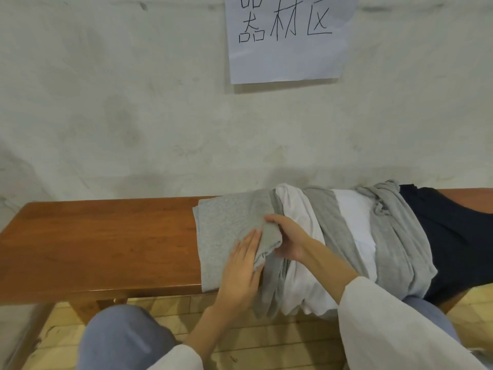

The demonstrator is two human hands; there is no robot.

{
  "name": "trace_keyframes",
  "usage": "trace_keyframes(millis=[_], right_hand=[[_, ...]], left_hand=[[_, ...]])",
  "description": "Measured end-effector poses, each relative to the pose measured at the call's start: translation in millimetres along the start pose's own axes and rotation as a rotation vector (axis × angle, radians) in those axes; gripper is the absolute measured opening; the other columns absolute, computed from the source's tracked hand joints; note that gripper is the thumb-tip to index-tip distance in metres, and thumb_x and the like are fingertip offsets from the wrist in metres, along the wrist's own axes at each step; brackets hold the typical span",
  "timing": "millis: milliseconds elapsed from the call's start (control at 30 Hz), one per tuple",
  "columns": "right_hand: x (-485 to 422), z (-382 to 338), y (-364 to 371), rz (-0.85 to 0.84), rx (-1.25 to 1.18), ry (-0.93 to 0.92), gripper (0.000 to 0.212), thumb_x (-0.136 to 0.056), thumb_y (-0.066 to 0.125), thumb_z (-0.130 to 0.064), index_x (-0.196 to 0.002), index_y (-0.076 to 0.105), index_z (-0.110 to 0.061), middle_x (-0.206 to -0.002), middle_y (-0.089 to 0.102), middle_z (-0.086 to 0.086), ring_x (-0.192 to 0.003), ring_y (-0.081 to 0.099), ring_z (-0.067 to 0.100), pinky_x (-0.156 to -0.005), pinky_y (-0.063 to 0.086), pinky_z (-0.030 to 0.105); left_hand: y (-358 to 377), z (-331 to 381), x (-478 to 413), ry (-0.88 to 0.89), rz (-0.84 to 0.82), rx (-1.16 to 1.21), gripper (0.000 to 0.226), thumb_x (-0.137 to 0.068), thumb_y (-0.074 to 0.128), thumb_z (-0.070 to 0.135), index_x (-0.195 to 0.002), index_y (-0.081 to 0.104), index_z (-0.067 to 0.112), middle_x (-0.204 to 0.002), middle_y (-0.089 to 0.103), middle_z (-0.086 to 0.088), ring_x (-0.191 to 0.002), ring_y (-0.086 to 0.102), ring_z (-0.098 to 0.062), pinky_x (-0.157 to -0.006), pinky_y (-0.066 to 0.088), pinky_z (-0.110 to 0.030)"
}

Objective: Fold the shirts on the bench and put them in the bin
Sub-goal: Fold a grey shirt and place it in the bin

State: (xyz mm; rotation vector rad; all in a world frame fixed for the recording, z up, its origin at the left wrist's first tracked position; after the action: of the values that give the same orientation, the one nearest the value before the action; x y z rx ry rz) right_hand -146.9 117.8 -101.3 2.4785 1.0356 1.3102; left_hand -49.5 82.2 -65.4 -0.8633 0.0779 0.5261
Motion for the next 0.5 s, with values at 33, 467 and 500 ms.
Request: trace_keyframes(millis=[33, 467, 500], right_hand=[[-1.4, 0.1, 5.0, -0.031, -0.052, -0.017, 0.039, -0.089, 0.06, -0.025, -0.12, 0.059, -0.001, -0.111, 0.066, 0.017, -0.1, 0.062, 0.029, -0.082, 0.052, 0.038], [13.1, -4.2, 51.0, -0.164, -0.407, -0.125, 0.033, -0.099, 0.043, -0.027, -0.118, 0.057, -0.004, -0.102, 0.068, 0.017, -0.096, 0.063, 0.033, -0.077, 0.051, 0.043], [21.7, -9.8, 55.2, -0.182, -0.419, -0.142, 0.032, -0.099, 0.044, -0.027, -0.115, 0.059, -0.003, -0.097, 0.07, 0.018, -0.09, 0.067, 0.033, -0.074, 0.055, 0.041]], left_hand=[[0.3, -2.3, 1.0, -0.011, -0.011, 0.062, 0.056, -0.095, 0.018, 0.055, -0.146, 0.004, 0.036, -0.152, 0.014, 0.013, -0.139, 0.008, 0.006, -0.12, 0.012, -0.032], [42.6, 0.6, 76.3, -0.761, -0.123, 1.081, 0.034, -0.096, 0.038, -0.005, -0.086, 0.069, 0.007, -0.071, 0.069, -0.012, -0.053, 0.064, -0.022, -0.046, 0.052, -0.03], [47.5, 2.1, 70.5, -0.802, -0.125, 1.152, 0.031, -0.096, 0.037, -0.006, -0.095, 0.067, 0.001, -0.074, 0.07, -0.015, -0.054, 0.066, -0.025, -0.047, 0.054, -0.031]])
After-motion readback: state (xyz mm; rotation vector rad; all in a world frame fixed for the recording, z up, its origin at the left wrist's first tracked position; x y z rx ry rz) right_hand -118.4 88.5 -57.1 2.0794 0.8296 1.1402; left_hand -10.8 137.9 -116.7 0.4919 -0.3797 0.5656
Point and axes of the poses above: each hand's wrist, its own x-axis away from the middle knuckle, its own y-axis out of the palm, z = x × y, the point moved 10 cm from there along -x, towards the middle knuckle
